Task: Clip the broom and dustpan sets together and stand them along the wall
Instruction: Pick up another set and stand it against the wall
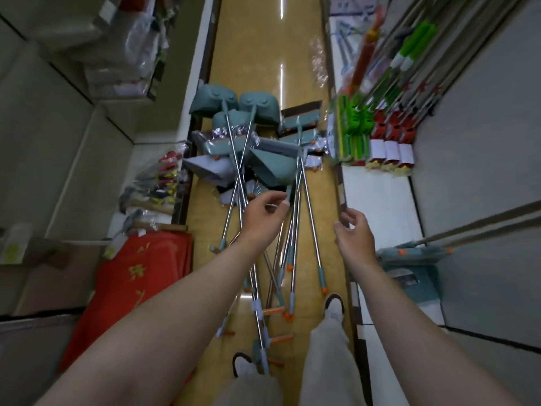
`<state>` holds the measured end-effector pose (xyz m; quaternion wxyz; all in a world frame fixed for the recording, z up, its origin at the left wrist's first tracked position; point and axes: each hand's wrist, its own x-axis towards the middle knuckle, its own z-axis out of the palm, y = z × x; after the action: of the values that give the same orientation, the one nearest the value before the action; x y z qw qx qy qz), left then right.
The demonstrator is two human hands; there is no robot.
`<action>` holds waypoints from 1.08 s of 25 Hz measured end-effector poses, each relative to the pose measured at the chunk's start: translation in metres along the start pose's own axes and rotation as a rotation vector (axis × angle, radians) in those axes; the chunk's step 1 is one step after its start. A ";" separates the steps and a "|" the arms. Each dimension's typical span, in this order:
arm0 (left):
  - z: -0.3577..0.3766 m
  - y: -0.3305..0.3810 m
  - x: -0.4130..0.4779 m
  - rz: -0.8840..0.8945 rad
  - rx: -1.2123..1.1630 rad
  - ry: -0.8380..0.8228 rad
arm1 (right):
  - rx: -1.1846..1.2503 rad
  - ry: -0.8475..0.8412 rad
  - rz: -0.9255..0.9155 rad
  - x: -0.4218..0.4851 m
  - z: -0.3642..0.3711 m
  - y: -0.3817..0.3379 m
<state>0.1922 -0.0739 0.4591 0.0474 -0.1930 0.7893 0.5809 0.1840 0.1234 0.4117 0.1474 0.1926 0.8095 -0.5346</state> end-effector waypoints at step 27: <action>0.226 -0.449 0.205 -0.486 -0.121 0.299 | -0.044 -0.554 0.506 0.345 0.271 0.391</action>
<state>0.1307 -0.0267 -0.0783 0.0568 -0.4622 0.6821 0.5638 0.0717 0.0649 -0.1621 0.4923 0.2317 0.6769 -0.4957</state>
